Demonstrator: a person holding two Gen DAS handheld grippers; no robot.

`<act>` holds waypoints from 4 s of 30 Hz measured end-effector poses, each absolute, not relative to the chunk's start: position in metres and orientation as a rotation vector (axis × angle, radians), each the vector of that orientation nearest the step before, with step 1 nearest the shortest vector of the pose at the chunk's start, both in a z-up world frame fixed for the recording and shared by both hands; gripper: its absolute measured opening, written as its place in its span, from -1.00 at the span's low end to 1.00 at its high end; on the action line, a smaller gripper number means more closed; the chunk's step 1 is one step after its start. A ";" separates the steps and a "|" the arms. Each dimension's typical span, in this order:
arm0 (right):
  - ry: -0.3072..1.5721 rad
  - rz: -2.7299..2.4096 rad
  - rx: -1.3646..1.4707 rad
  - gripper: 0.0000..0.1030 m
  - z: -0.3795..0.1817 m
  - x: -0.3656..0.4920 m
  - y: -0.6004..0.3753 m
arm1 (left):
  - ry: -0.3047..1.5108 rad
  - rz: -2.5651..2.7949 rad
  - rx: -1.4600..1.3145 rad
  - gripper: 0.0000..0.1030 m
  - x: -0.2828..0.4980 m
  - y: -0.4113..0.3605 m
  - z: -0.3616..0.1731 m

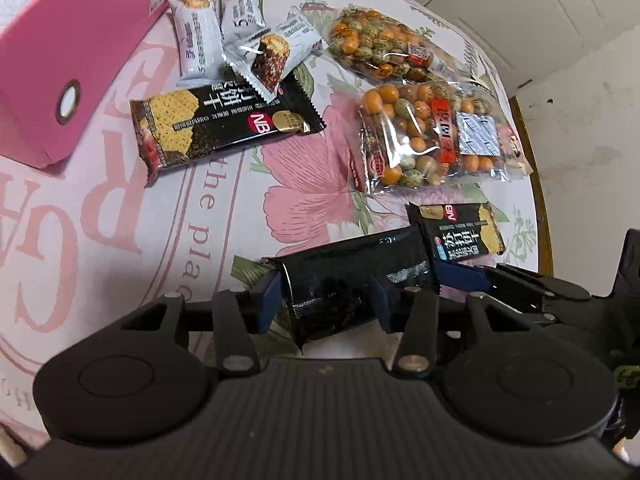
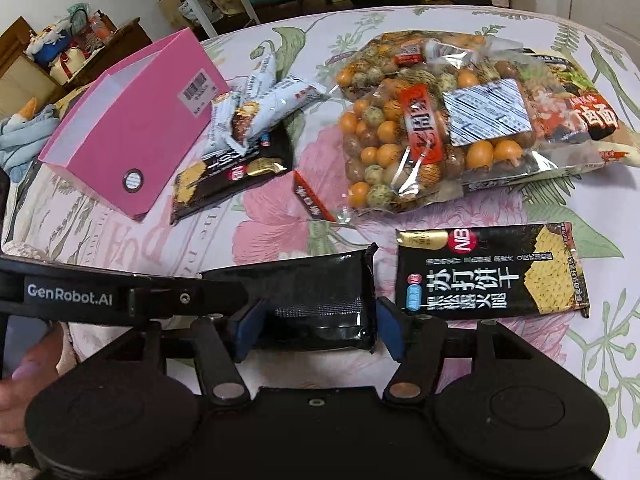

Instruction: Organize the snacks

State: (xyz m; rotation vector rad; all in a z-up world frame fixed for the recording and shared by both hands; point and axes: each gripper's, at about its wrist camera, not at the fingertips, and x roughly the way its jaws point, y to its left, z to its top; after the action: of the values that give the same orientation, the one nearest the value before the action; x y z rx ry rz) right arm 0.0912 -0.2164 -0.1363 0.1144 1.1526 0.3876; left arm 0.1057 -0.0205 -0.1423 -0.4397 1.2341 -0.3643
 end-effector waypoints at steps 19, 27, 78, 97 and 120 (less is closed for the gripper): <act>1.110 0.487 0.025 0.33 -0.058 0.047 -0.166 | 1.161 -0.413 -0.339 0.12 0.067 0.029 -0.062; 1.083 0.559 0.007 0.05 -0.029 0.041 -0.136 | 1.134 -0.398 -0.345 0.12 0.061 0.076 -0.039; 1.167 0.625 -0.037 0.12 -0.063 0.195 0.089 | 1.053 -0.044 -0.040 0.25 0.192 0.258 -0.051; 0.995 0.581 -0.046 0.15 0.027 0.147 -0.058 | 1.018 -0.241 -0.031 0.27 0.127 0.190 0.022; 0.935 0.644 0.002 0.15 -0.113 0.174 -0.156 | 1.017 -0.265 -0.147 -0.14 0.101 0.054 -0.053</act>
State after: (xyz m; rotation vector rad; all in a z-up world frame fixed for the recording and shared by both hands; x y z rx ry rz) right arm 0.1737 -0.1556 -0.1130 0.0021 0.9350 0.6439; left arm 0.1010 0.0536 -0.0530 -0.1473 1.0168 -0.2645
